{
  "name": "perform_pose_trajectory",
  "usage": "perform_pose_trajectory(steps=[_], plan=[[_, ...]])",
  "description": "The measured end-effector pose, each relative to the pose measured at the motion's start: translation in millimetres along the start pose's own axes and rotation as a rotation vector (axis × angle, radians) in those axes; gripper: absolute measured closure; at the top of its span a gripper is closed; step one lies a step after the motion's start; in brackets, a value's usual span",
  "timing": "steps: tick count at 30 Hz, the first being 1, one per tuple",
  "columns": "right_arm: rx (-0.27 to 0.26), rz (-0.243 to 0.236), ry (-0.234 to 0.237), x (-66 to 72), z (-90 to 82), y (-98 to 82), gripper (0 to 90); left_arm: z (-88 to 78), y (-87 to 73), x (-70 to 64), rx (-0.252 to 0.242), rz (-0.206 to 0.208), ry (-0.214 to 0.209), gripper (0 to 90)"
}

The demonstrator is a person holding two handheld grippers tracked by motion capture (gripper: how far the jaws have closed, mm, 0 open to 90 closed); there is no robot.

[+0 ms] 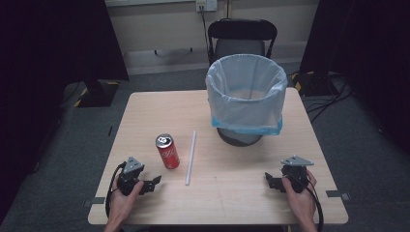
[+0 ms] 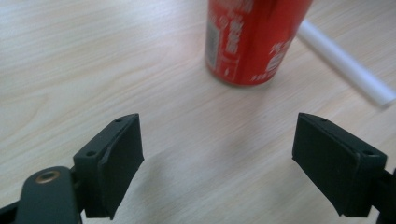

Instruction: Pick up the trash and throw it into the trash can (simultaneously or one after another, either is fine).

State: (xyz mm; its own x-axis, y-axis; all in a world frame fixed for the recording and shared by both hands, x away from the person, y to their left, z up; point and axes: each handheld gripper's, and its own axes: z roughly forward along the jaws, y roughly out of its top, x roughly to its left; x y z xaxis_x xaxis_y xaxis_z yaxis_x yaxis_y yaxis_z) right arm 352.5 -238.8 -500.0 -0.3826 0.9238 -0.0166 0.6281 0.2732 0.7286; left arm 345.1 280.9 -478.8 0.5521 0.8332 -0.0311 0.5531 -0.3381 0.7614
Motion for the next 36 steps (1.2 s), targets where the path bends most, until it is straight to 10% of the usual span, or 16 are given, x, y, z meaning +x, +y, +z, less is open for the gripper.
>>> perform_pose_trajectory(steps=[5, 11, 22, 29, 36], plan=[[0.0, 0.0, 0.0, 0.0, 0.0, 0.0, 8.8, -0.9, 8.2, -7.8, -0.026, 0.021, -0.057, 16.5], [0.0, 0.0, 0.0, 0.0, 0.0, 0.0, 8.8, -4.4, 26.2, -20.1, -0.074, 0.047, -0.021, 19.7], [0.0, 0.0, 0.0, 0.0, 0.0, 0.0, 8.8, 13.4, 42.7, 3.3, -0.044, 0.027, -0.083, 20.7], [0.0, 0.0, 0.0, 0.0, 0.0, 0.0, 8.8, 14.9, 44.0, 7.3, -0.109, 0.055, -0.099, 16.4], [0.0, 0.0, 0.0, 0.0, 0.0, 0.0, 8.7, 28.2, 48.1, 10.6, -0.105, -0.009, -0.139, 16.8]])
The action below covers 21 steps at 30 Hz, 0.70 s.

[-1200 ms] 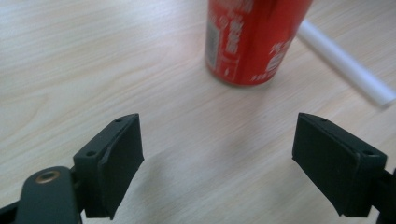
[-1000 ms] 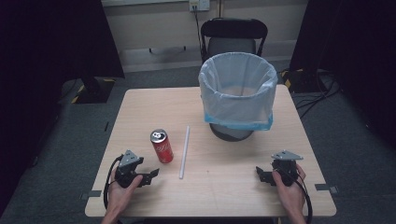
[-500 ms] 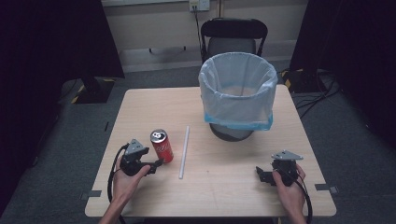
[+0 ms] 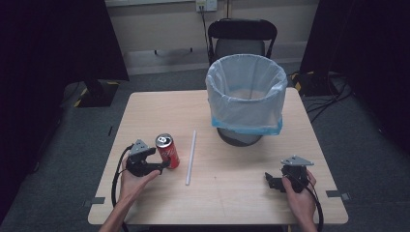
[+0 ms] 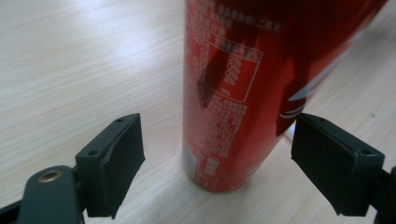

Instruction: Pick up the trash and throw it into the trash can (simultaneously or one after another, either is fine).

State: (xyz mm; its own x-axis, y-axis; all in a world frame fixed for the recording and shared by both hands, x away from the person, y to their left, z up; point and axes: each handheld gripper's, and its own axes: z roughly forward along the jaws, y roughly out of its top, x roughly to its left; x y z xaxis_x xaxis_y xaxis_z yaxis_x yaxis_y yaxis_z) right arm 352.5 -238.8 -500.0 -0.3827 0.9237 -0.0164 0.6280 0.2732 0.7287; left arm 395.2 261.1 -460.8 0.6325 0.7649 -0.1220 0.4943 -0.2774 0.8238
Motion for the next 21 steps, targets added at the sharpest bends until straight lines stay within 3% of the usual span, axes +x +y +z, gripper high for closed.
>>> perform_pose_trajectory(steps=[5, 9, 13, 21], plan=[[0.0, 0.0, 0.0, 0.0, 0.0, 0.0, 8.8, 8.6, 3.6, -4.0, 0.005, 0.026, -0.021, 17.7], [0.0, 0.0, 0.0, 0.0, 0.0, 0.0, 8.8, 17.1, 3.6, -6.2, 0.025, 0.052, -0.013, 17.9], [0.0, 0.0, 0.0, 0.0, 0.0, 0.0, 8.7, 27.7, -0.3, -4.1, 0.049, 0.034, -0.026, 19.7], [0.0, 0.0, 0.0, 0.0, 0.0, 0.0, 8.8, 39.4, -4.0, -9.5, 0.09, 0.075, 0.002, 25.6]])
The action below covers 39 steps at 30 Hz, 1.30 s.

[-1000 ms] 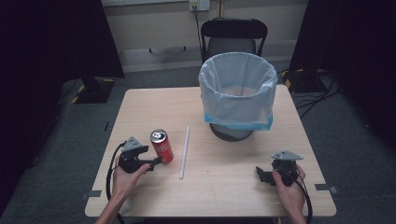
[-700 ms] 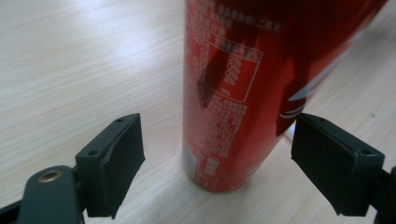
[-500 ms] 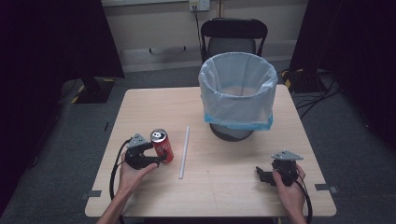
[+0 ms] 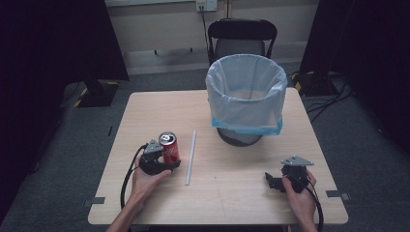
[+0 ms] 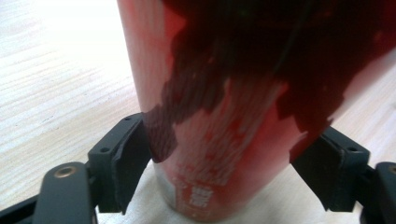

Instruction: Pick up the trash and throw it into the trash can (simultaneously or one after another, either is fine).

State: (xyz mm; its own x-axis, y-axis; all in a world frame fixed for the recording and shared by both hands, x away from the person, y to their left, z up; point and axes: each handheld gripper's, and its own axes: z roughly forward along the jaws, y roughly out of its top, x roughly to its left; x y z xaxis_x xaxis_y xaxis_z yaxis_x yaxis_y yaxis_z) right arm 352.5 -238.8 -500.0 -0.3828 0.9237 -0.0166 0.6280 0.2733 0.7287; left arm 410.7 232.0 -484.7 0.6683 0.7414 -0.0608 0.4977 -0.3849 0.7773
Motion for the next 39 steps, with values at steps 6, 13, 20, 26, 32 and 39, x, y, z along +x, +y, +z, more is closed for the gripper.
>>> perform_pose_trajectory(steps=[6, 13, 20, 26, 32, 39], plan=[[0.0, 0.0, 0.0, 0.0, 0.0, 0.0, 8.8, 2.7, -2.2, 2.6, 0.017, 0.01, 0.012, 33.1], [0.0, 0.0, 0.0, 0.0, 0.0, 0.0, 8.8, 1.6, -1.6, 1.9, 0.005, 0.0, 0.013, 33.9], [0.0, 0.0, 0.0, 0.0, 0.0, 0.0, 8.8, -5.0, -3.4, 5.5, -0.036, -0.035, -0.014, 34.0], [0.0, 0.0, 0.0, 0.0, 0.0, 0.0, 8.8, -7.8, -1.6, 5.8, -0.048, -0.059, -0.041, 34.0], [0.0, 0.0, 0.0, 0.0, 0.0, 0.0, 8.8, -12.2, 4.5, 2.5, -0.075, -0.065, -0.06, 34.0], [0.0, 0.0, 0.0, 0.0, 0.0, 0.0, 8.8, -21.9, 14.0, -1.8, -0.137, -0.058, -0.101, 34.0]])
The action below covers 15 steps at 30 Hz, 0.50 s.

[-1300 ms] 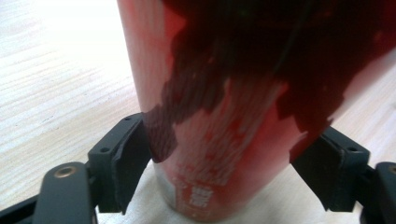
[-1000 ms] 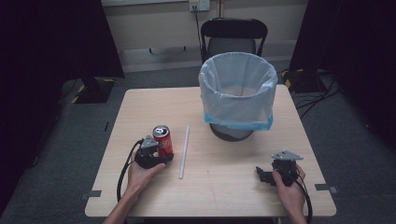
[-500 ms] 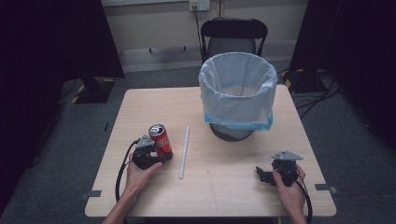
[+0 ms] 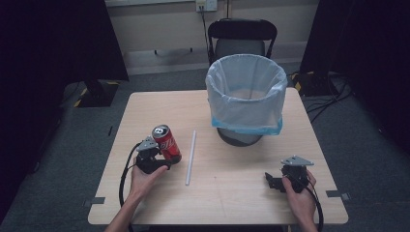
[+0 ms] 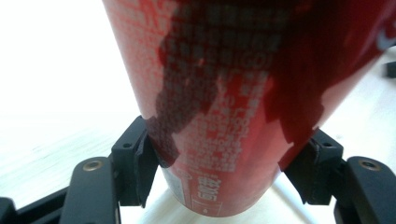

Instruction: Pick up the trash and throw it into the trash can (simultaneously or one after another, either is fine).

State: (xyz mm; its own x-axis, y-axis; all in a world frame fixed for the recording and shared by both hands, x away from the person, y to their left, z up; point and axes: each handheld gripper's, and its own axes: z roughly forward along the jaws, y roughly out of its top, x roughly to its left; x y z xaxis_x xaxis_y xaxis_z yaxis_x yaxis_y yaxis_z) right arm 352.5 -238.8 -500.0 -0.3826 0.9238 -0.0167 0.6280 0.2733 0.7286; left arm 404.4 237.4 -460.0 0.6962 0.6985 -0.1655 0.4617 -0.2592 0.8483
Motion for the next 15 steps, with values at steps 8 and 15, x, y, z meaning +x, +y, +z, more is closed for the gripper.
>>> perform_pose_trajectory(steps=[8, 15], plan=[[0.0, 0.0, 0.0, 0.0, 0.0, 0.0, 8.8, 1.7, 2.8, 2.7, -0.002, -0.059, -0.031, 34.0], [0.0, 0.0, 0.0, 0.0, 0.0, 0.0, 8.8, -2.1, 20.2, -3.4, 0.002, -0.008, -0.044, 34.0]])
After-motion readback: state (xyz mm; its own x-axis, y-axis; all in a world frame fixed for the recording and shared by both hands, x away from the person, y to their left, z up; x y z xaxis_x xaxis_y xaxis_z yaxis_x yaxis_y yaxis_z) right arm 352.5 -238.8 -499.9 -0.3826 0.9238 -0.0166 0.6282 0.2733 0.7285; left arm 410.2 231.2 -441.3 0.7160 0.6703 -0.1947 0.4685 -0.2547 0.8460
